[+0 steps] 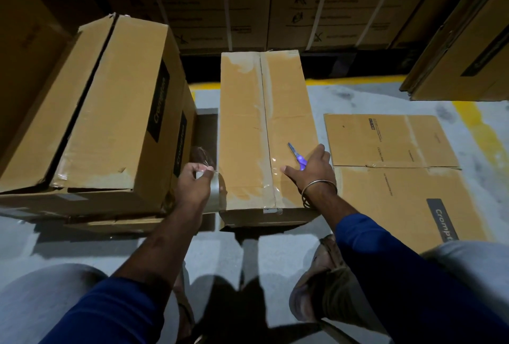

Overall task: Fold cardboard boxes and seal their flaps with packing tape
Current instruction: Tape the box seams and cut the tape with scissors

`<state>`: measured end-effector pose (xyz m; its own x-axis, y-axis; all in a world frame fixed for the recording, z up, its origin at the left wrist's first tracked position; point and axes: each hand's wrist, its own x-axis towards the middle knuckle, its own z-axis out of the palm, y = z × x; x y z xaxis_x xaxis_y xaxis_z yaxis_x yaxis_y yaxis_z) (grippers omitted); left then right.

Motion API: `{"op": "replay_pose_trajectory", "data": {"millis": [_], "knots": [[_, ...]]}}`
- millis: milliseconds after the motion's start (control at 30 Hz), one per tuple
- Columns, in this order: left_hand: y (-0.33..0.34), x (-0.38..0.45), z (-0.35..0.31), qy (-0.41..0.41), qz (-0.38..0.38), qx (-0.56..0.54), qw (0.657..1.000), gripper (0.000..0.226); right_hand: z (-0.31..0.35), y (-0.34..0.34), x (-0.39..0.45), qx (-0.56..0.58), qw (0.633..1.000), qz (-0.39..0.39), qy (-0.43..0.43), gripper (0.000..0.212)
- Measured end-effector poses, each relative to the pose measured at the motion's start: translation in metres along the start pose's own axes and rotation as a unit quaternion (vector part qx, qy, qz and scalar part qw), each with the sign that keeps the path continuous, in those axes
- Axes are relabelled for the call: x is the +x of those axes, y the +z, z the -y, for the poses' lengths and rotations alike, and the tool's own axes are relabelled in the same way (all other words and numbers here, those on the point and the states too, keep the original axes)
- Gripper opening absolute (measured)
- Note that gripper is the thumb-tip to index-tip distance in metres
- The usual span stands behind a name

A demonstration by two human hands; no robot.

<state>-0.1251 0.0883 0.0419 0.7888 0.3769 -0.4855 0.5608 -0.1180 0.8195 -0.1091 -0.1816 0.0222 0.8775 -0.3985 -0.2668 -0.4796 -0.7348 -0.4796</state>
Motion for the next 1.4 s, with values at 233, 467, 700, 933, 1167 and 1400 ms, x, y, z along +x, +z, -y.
{"op": "replay_pose_trajectory", "data": {"millis": [233,467,700,933,1167,1400], "knots": [[-0.001,-0.008,-0.008,0.006,0.005,-0.013,1.0,0.007,0.003,-0.004,-0.004,0.001,1.0,0.031,-0.007,0.128],[-0.005,-0.014,-0.021,0.002,0.025,-0.021,0.999,0.014,0.006,-0.018,0.005,0.08,0.992,0.087,-0.032,0.135],[-0.002,-0.013,-0.03,0.026,0.019,0.014,0.999,0.006,0.014,-0.032,-0.034,-0.048,0.956,-0.096,-0.272,0.054],[-0.015,-0.032,-0.051,0.084,0.011,0.093,0.992,0.004,0.007,-0.001,-0.084,-0.204,0.896,0.193,-0.344,0.025],[-0.043,-0.077,-0.091,0.13,0.188,0.192,0.954,0.002,0.013,-0.01,-0.084,-0.228,0.863,0.373,-0.253,0.039],[-0.06,-0.109,-0.087,0.187,0.279,0.321,0.885,0.003,0.034,-0.114,-0.103,0.06,0.939,0.24,-0.239,0.029]]}}
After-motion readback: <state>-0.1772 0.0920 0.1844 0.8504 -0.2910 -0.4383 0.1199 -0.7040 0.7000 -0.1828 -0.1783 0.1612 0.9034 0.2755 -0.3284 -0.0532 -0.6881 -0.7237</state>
